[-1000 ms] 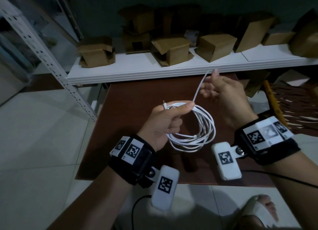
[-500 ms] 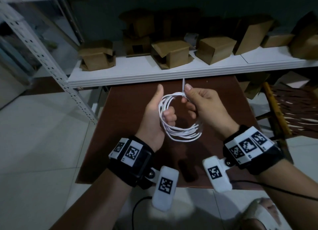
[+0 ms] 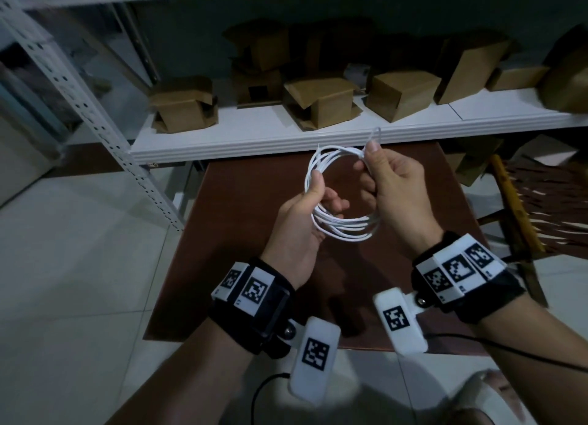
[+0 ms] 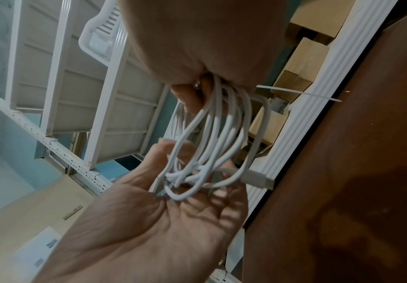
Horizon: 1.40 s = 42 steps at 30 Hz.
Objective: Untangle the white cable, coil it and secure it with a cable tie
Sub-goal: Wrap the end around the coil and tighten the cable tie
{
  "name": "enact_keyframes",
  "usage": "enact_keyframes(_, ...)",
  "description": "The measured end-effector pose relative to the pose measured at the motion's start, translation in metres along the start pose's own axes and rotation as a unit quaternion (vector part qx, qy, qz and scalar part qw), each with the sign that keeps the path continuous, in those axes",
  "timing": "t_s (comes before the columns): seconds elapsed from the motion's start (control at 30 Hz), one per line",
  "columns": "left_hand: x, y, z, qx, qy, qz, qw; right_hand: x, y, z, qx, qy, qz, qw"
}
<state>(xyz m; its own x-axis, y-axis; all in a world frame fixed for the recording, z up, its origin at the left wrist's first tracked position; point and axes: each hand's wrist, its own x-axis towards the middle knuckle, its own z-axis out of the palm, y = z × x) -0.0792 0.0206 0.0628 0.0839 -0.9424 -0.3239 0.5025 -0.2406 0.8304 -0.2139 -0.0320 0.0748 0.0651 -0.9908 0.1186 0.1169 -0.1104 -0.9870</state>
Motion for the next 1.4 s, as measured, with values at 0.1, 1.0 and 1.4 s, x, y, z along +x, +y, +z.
enact_keyframes(0.1,-0.002,0.005,0.0,0.004,-0.011,-0.017,1.0,0.001,0.0,-0.001,0.001,0.004,-0.001,1.0)
enact_keyframes(1.0,-0.004,0.012,0.002,-0.029,-0.038,0.053,0.997,-0.006,-0.005,0.003,0.02,0.004,-0.028,0.999)
enact_keyframes(1.4,0.003,0.012,-0.004,-0.18,-0.09,0.031,0.979,-0.006,-0.001,0.006,0.052,-0.043,-0.022,0.997)
